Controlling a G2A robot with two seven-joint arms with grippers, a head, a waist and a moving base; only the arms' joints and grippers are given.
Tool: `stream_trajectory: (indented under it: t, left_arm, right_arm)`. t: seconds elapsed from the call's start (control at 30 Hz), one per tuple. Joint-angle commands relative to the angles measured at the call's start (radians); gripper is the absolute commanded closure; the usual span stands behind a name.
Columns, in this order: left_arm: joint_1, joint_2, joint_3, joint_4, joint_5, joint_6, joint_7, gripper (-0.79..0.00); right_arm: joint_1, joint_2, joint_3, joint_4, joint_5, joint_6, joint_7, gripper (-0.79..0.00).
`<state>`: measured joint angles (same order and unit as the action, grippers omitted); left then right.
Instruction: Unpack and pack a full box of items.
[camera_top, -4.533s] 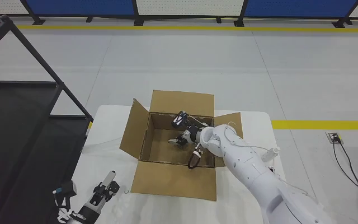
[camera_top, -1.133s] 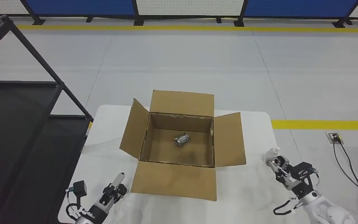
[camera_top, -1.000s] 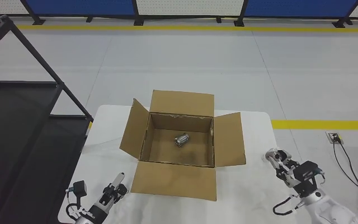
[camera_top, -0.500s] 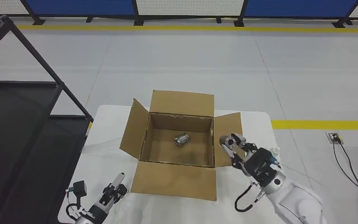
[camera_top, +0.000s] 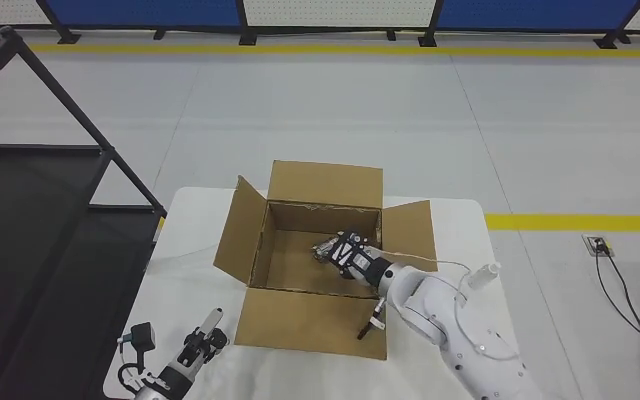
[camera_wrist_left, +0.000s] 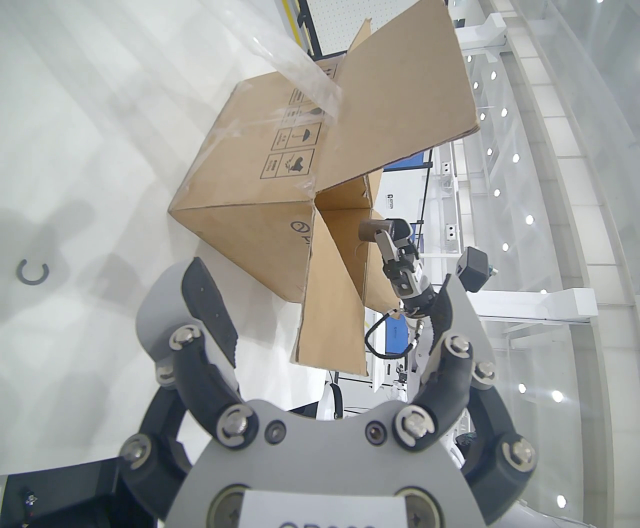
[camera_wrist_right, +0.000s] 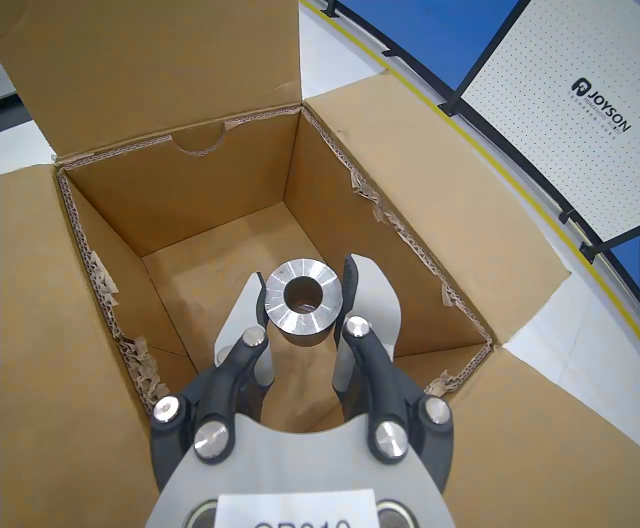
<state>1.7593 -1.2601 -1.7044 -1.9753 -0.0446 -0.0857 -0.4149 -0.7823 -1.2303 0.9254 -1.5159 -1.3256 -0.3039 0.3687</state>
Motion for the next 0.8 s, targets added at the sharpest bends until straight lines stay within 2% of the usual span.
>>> stream_trajectory:
  t: [0.0, 0.23, 0.3, 0.53, 0.77]
  left_arm:
    - [0.0, 0.0, 0.0, 0.0, 0.0, 0.0, 0.0, -0.785]
    - [0.0, 0.0, 0.0, 0.0, 0.0, 0.0, 0.0, -0.785]
    - [0.0, 0.0, 0.0, 0.0, 0.0, 0.0, 0.0, -0.785]
    - [0.0, 0.0, 0.0, 0.0, 0.0, 0.0, 0.0, -0.785]
    - [0.0, 0.0, 0.0, 0.0, 0.0, 0.0, 0.0, -0.785]
  right_arm:
    - [0.0, 0.0, 0.0, 0.0, 0.0, 0.0, 0.0, 0.0]
    - [-0.002, 0.0, 0.0, 0.004, -0.001, 0.003, 0.001, 0.0]
    - [0.004, -0.008, -0.012, 0.045, 0.011, 0.026, 0.03, 0.0]
    - [0.169, -0.084, -0.13, 0.334, 0.149, 0.068, 0.101, 0.0]
    - [0.297, -0.163, -0.209, 0.607, 0.254, 0.067, 0.072, 0.0]
